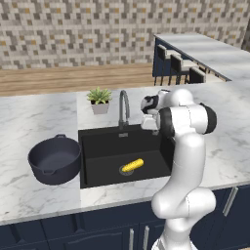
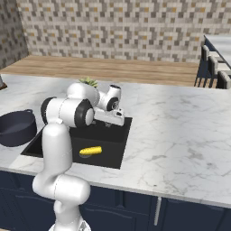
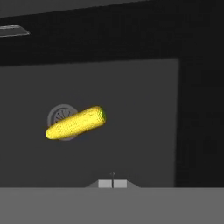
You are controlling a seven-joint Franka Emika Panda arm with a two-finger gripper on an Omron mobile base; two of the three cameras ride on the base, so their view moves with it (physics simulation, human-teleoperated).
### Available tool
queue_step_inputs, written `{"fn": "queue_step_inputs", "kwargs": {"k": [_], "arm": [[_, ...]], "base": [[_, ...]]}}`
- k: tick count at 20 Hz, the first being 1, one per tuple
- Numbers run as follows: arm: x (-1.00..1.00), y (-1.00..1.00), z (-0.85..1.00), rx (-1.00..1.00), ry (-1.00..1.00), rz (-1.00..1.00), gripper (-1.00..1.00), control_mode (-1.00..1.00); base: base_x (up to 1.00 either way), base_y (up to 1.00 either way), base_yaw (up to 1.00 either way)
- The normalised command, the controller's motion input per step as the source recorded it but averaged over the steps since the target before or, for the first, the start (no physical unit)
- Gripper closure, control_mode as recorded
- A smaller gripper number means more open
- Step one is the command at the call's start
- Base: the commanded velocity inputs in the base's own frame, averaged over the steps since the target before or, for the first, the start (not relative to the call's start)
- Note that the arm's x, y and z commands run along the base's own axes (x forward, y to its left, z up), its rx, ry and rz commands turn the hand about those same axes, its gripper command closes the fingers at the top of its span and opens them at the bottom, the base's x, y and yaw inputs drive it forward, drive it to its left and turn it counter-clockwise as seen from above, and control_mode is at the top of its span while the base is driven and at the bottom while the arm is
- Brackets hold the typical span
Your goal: Dump the corn from the pot into the sink. Then turn on the water and wash the corn. Then turn off the water and put the corn back in the pot.
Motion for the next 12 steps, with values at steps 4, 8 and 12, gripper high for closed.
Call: {"fn": "queue_step_inputs", "kwargs": {"k": [4,8,12], "arm": [[0.00,0.00,-0.19,-0.09,-0.03,0.00,1.00,-1.00],[0.02,0.00,-0.22,-0.01,-0.09,0.00,1.00,-1.00],[0.07,0.00,-0.19,0.00,-0.07,0.00,-1.00,-1.00]], "base": [[0.00,0.00,0.00],[0.00,0.00,0.00],[0.00,0.00,0.00]]}}
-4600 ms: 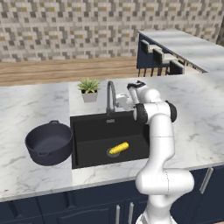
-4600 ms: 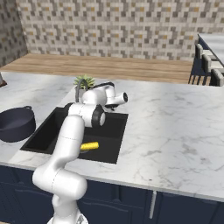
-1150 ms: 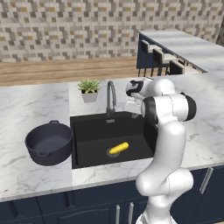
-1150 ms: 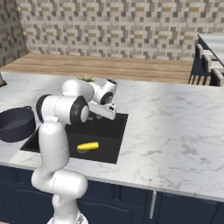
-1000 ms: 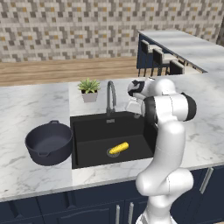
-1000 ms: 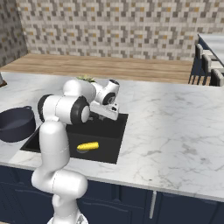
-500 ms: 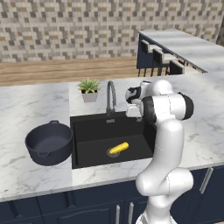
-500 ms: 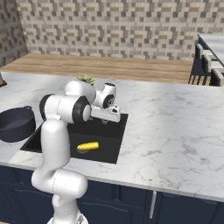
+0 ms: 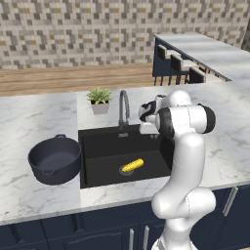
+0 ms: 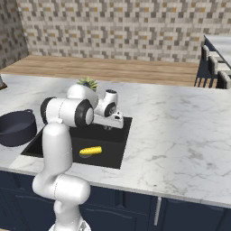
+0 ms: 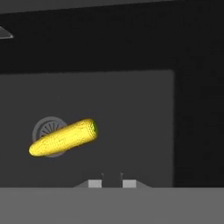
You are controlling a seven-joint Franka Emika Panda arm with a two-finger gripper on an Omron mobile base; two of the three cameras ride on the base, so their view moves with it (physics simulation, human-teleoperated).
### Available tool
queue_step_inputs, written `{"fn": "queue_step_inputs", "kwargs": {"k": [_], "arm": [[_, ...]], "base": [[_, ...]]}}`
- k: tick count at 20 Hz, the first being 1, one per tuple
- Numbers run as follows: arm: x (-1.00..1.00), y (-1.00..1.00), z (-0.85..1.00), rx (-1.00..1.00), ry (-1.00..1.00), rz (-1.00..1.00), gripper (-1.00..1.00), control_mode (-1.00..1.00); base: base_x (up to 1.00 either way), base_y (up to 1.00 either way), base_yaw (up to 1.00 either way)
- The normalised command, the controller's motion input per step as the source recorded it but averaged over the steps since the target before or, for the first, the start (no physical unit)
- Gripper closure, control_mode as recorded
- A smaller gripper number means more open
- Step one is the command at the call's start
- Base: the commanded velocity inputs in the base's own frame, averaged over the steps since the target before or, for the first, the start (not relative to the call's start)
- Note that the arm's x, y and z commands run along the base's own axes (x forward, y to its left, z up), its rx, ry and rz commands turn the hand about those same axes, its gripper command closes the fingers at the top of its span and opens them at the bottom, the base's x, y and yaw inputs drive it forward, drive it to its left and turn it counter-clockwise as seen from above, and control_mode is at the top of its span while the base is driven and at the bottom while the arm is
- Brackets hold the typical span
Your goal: Dump the corn from the pot into the sink. Then turn on the water and wash the corn. Then turn off the water and put the corn back in the pot.
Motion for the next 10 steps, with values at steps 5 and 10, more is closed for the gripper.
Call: {"fn": "queue_step_inputs", "kwargs": {"k": [5,10], "arm": [[0.00,0.00,-0.01,0.00,0.00,0.00,-1.00,-1.00],[0.00,0.03,-0.07,0.00,-0.02,0.00,-1.00,-1.00]], "base": [[0.00,0.00,0.00],[0.00,0.00,0.00]]}}
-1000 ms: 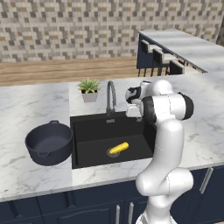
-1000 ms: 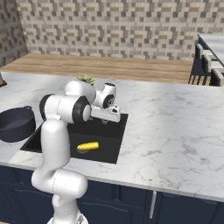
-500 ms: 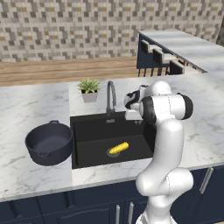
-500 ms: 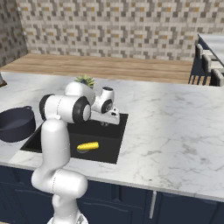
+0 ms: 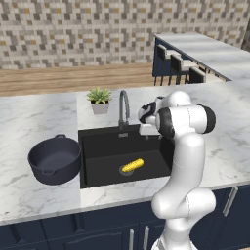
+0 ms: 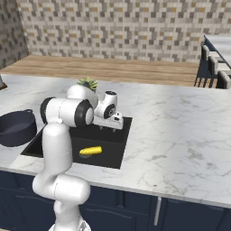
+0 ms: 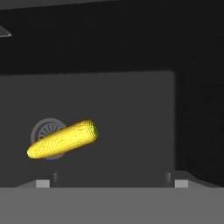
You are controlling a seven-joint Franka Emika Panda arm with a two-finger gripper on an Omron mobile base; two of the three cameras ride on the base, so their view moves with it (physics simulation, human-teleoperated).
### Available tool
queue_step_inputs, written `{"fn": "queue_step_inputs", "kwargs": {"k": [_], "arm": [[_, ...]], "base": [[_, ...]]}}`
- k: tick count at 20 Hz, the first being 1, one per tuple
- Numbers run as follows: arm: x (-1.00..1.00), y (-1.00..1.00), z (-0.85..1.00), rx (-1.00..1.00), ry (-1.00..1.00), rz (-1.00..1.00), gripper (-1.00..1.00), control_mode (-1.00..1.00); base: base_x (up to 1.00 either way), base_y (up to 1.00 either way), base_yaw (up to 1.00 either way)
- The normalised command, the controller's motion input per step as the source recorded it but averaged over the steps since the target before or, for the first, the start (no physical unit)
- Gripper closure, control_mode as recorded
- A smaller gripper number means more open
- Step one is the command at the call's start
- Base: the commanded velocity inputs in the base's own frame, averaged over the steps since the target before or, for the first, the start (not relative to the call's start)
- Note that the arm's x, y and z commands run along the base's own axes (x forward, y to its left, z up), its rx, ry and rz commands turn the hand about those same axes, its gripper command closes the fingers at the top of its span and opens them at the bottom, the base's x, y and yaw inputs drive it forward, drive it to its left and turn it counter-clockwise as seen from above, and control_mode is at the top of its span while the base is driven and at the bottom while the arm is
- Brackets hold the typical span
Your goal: Dump the corn from the pot into the sink. Then turn on the water and wash the corn. Then turn off the water and put the corn back in the pot.
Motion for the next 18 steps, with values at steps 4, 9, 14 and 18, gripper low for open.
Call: {"fn": "queue_step_inputs", "kwargs": {"k": [4,9,14,18], "arm": [[0.00,0.15,-0.27,0.00,-0.08,-0.04,-1.00,-1.00],[0.00,0.04,-0.22,0.00,-0.03,-0.04,-1.00,-1.00],[0.00,0.02,-0.14,0.00,0.00,-0.04,-1.00,-1.00],[0.00,0.09,0.00,0.03,0.02,-0.06,-1.00,-1.00]], "base": [[0.00,0.00,0.00],[0.00,0.00,0.00],[0.00,0.00,0.00],[0.00,0.00,0.00]]}}
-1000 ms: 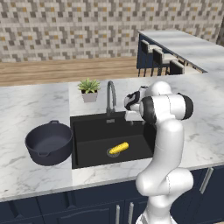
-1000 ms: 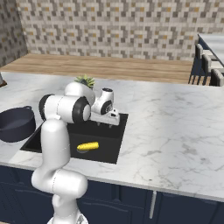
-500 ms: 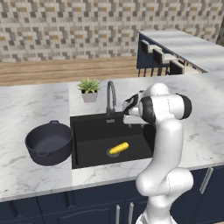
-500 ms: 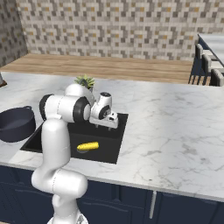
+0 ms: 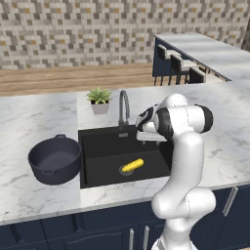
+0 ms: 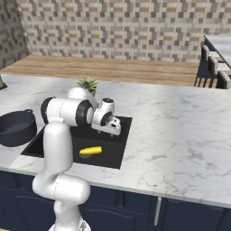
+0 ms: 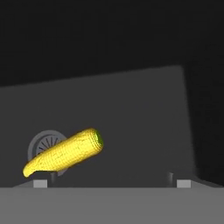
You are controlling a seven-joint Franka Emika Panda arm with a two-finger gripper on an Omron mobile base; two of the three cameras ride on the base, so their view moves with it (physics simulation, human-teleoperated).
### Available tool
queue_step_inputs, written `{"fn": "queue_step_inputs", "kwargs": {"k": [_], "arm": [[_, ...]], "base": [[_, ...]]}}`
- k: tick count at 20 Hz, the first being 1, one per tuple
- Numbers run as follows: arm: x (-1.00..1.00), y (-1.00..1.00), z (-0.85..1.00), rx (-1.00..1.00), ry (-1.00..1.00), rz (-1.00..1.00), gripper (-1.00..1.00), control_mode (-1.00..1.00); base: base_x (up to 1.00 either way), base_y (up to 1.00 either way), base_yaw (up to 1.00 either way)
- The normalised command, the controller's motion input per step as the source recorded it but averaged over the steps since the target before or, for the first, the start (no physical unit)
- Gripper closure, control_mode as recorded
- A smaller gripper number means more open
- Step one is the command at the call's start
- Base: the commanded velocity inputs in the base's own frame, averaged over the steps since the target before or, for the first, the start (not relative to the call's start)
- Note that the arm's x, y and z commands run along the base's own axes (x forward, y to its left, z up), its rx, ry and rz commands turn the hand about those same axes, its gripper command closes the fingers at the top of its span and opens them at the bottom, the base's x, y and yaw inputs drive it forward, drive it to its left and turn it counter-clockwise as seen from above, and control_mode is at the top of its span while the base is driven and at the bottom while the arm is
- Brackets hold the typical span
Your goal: Dump the corn from the pot into the sink. Then turn on the water and wash the corn. Then turn off the water and put the corn back in the pot.
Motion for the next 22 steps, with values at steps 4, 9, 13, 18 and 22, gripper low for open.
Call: {"fn": "queue_step_inputs", "kwargs": {"k": [4,9,13,18,22], "arm": [[0.00,0.21,-0.04,0.02,0.06,-0.07,-1.00,-1.00],[0.00,0.20,-0.27,0.00,0.08,-0.08,-1.00,-1.00],[0.00,0.02,-0.38,0.00,0.04,-0.08,-1.00,-1.00],[0.00,0.01,-0.27,0.00,0.01,-0.08,-1.00,-1.00],[0.00,0.13,-0.31,0.00,0.00,-0.09,-1.00,-1.00]], "base": [[0.00,0.00,0.00],[0.00,0.00,0.00],[0.00,0.00,0.00],[0.00,0.00,0.00],[0.00,0.00,0.00]]}}
